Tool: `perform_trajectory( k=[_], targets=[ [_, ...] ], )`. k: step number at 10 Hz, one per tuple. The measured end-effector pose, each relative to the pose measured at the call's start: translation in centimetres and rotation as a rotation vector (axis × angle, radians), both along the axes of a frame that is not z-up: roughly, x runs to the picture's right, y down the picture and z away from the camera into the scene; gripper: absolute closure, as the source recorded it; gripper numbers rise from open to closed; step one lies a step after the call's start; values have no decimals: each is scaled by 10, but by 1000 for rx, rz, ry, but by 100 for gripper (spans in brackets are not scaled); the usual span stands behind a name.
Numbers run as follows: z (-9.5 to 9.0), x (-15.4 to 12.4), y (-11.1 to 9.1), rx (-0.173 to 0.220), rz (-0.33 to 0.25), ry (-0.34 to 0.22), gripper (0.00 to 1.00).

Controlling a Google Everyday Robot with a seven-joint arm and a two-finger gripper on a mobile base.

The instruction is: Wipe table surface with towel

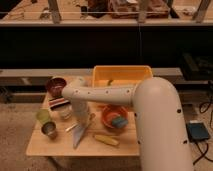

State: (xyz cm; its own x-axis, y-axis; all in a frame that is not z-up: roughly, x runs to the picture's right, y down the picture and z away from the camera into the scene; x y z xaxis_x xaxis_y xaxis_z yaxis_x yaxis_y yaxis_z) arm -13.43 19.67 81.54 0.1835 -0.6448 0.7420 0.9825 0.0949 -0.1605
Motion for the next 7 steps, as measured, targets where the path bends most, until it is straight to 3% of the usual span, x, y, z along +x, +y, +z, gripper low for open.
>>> perform_trajectory(
  k=[3,5,7],
  targets=[
    [-32,-22,33,-21,-86,-109,100],
    [-44,-16,53,-43,-125,-136,100],
    [-44,6,62,-57,-128,-129,100]
  ],
)
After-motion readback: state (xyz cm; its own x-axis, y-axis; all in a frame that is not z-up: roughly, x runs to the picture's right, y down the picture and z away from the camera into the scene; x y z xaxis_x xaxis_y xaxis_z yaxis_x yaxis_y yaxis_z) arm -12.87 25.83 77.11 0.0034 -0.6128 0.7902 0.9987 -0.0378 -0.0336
